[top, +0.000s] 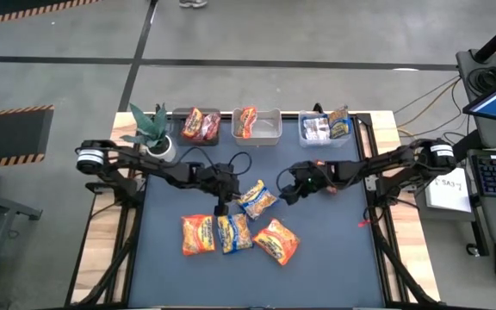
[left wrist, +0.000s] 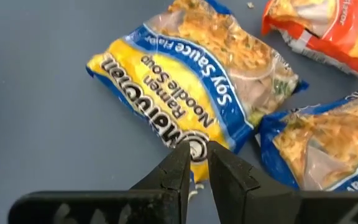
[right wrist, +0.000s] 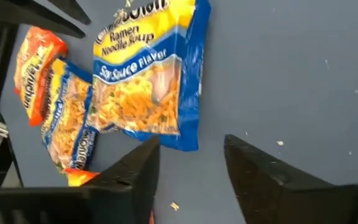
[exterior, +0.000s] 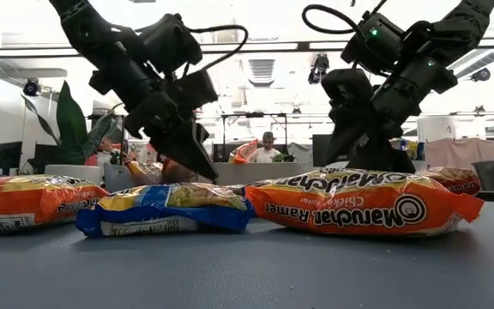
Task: Sort Maruchan noodles
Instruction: Put the right blue noodle pack into the transparent white bin
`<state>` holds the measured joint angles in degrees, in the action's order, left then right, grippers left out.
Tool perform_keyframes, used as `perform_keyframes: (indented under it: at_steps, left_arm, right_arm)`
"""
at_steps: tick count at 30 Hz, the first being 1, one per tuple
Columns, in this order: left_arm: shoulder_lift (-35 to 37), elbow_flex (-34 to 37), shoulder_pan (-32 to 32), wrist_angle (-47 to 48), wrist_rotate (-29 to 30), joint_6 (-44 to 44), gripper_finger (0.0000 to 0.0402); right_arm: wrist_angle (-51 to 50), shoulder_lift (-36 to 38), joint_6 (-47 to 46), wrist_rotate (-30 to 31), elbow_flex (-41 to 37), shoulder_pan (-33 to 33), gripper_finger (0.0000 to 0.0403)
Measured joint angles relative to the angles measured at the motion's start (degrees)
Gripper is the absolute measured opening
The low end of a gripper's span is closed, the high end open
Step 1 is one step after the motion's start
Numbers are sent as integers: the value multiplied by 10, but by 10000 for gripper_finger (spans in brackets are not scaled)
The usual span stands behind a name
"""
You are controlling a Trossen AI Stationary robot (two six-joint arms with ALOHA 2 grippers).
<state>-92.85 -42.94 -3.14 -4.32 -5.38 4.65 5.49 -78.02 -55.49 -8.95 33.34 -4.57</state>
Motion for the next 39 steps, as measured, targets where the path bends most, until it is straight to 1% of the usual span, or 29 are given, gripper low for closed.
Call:
perform_keyframes:
  at_steps: [10,14,17,22,28,39]
  left_arm:
    - [-12,8,1,-34,-1,-22,38]
    - [-21,10,1,-34,-2,-29,38]
    - [-28,11,0,-38,-3,-39,38]
    - [-37,11,1,-43,-14,-46,38]
    - [-45,17,1,-47,-20,-54,38]
    - [-45,26,0,-62,-20,-57,38]
  right_arm:
    - [31,-1,10,-5,0,-7,280]
    - [39,-6,11,-5,0,-7,312]
    - [51,-20,13,-4,0,-7,330]
    - [105,-56,21,-5,0,-7,342]
    - [173,-91,20,-30,0,-7,343]
    - [268,-150,-1,-37,0,-7,343]
